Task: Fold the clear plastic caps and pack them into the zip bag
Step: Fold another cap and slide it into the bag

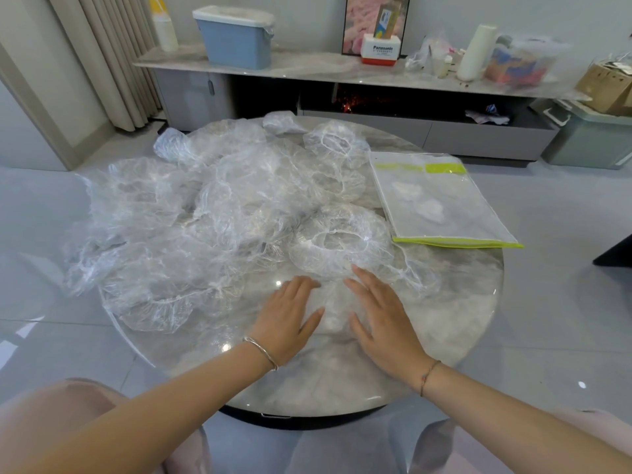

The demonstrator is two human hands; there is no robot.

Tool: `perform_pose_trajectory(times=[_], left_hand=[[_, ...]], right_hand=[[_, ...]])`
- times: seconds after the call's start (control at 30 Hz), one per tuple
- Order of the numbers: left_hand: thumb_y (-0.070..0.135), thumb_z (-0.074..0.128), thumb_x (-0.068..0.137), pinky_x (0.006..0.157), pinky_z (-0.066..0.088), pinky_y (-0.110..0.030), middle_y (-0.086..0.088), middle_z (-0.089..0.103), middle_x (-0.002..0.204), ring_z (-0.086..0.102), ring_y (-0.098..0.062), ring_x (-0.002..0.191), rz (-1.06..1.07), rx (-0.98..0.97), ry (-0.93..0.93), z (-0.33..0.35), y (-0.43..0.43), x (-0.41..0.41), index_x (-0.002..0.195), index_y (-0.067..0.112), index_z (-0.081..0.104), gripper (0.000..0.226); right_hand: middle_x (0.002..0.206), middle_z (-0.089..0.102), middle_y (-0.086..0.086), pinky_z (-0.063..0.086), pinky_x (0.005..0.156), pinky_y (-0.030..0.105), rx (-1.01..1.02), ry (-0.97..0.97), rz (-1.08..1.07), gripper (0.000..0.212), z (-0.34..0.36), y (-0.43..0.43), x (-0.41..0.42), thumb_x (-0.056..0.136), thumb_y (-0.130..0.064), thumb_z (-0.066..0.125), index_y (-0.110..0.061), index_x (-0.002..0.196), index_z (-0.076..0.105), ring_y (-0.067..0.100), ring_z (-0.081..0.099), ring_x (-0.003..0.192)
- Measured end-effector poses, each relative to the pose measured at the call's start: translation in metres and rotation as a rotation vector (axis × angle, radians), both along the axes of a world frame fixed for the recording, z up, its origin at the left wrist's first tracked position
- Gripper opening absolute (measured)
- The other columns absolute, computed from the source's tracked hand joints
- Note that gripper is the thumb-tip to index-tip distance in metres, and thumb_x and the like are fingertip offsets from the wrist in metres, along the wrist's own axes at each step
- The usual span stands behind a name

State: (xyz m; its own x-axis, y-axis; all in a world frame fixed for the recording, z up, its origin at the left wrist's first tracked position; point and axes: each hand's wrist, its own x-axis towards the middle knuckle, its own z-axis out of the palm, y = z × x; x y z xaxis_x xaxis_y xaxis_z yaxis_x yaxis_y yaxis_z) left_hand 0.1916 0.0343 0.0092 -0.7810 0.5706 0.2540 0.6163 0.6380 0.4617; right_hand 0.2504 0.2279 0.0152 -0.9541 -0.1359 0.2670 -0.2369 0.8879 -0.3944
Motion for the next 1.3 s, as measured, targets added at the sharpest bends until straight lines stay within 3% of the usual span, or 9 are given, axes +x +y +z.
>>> perform_pose_trajectory(times=[0.07, 0.17, 0.3, 0.4, 0.6, 1.0, 1.13, 1.23, 1.3], left_hand=[[0.054, 0.013, 0.094, 0.113, 0.011, -0.020, 0.007, 0.024, 0.152, 0.022, -0.007, 0.139, -0.104, -0.081, -0.025, -0.004, 0.005, 0.002, 0.147, 0.017, 0.027, 0.066], [0.060, -0.020, 0.082, 0.112, -0.014, -0.018, 0.010, -0.005, 0.153, -0.008, -0.007, 0.141, -0.138, -0.203, -0.050, -0.015, 0.008, 0.002, 0.146, 0.021, -0.002, 0.078], [0.060, -0.033, 0.074, 0.111, -0.015, -0.021, 0.008, -0.011, 0.154, -0.015, -0.010, 0.141, -0.130, -0.317, -0.067, -0.021, 0.009, 0.000, 0.146, 0.020, -0.008, 0.086], [0.057, -0.025, 0.076, 0.112, -0.015, -0.022, 0.006, -0.012, 0.156, -0.015, -0.009, 0.141, -0.124, -0.366, -0.088, -0.023, 0.011, 0.000, 0.148, 0.020, -0.007, 0.083], [0.061, -0.045, 0.058, 0.109, -0.018, -0.022, 0.009, -0.019, 0.149, -0.019, -0.007, 0.138, -0.134, -0.376, -0.106, -0.032, 0.010, 0.000, 0.148, 0.019, -0.008, 0.106], [0.058, -0.048, 0.056, 0.107, -0.021, -0.022, 0.009, -0.023, 0.146, -0.022, -0.009, 0.137, -0.142, -0.390, -0.091, -0.031, 0.010, 0.001, 0.139, 0.021, -0.020, 0.096], [0.065, -0.022, 0.076, 0.110, -0.016, -0.021, 0.008, -0.010, 0.155, -0.008, -0.012, 0.145, -0.157, -0.363, -0.115, -0.021, 0.008, -0.004, 0.149, 0.020, -0.004, 0.088], [0.067, 0.026, 0.084, 0.113, 0.006, -0.021, 0.006, 0.022, 0.154, 0.020, -0.012, 0.141, -0.209, -0.223, -0.076, -0.003, -0.002, -0.010, 0.148, 0.020, 0.022, 0.079], [0.055, 0.051, 0.080, 0.103, 0.023, -0.018, 0.006, 0.037, 0.143, 0.038, -0.011, 0.126, -0.294, -0.201, -0.043, 0.003, -0.009, -0.013, 0.139, 0.020, 0.037, 0.070]], right_hand=[[0.160, 0.004, -0.008, -0.003, 0.118, 0.030, 0.092, -0.089, 0.057, 0.060, -0.007, -0.003, 0.001, 0.097, -0.046, 0.027, -0.020, 0.151, 0.020, 0.006, -0.007, 0.145], [0.157, -0.015, -0.012, -0.014, 0.116, 0.029, 0.199, -0.243, 0.071, 0.070, -0.017, -0.003, 0.002, 0.091, -0.061, 0.002, -0.025, 0.150, -0.005, 0.003, -0.023, 0.141], [0.151, -0.025, -0.017, -0.019, 0.114, 0.026, 0.239, -0.387, 0.063, 0.071, -0.023, -0.002, 0.003, 0.081, -0.063, -0.007, -0.031, 0.142, -0.020, 0.001, -0.027, 0.139], [0.151, -0.024, -0.017, -0.018, 0.114, 0.025, 0.232, -0.401, 0.070, 0.073, -0.023, -0.002, 0.004, 0.080, -0.064, -0.007, -0.030, 0.144, -0.019, 0.000, -0.026, 0.138], [0.152, -0.023, -0.015, -0.019, 0.113, 0.023, 0.229, -0.399, 0.084, 0.074, -0.024, -0.004, 0.003, 0.080, -0.063, -0.008, -0.028, 0.144, -0.017, -0.002, -0.029, 0.137], [0.152, -0.023, -0.014, -0.019, 0.113, 0.022, 0.222, -0.408, 0.102, 0.074, -0.025, -0.004, 0.001, 0.078, -0.064, -0.009, -0.028, 0.143, -0.019, 0.000, -0.027, 0.138], [0.153, -0.015, -0.017, -0.017, 0.114, 0.021, 0.174, -0.386, 0.117, 0.075, -0.019, -0.001, 0.000, 0.085, -0.065, 0.001, -0.026, 0.149, -0.007, -0.002, -0.020, 0.140], [0.150, 0.025, -0.016, 0.004, 0.117, 0.024, 0.091, -0.198, 0.068, 0.064, -0.008, 0.006, -0.002, 0.091, -0.057, 0.027, -0.023, 0.145, 0.031, 0.001, 0.014, 0.139], [0.128, 0.046, -0.012, 0.019, 0.107, 0.019, 0.075, -0.061, 0.053, 0.049, -0.004, 0.010, -0.001, 0.088, -0.051, 0.042, -0.023, 0.127, 0.050, 0.004, 0.037, 0.121]])
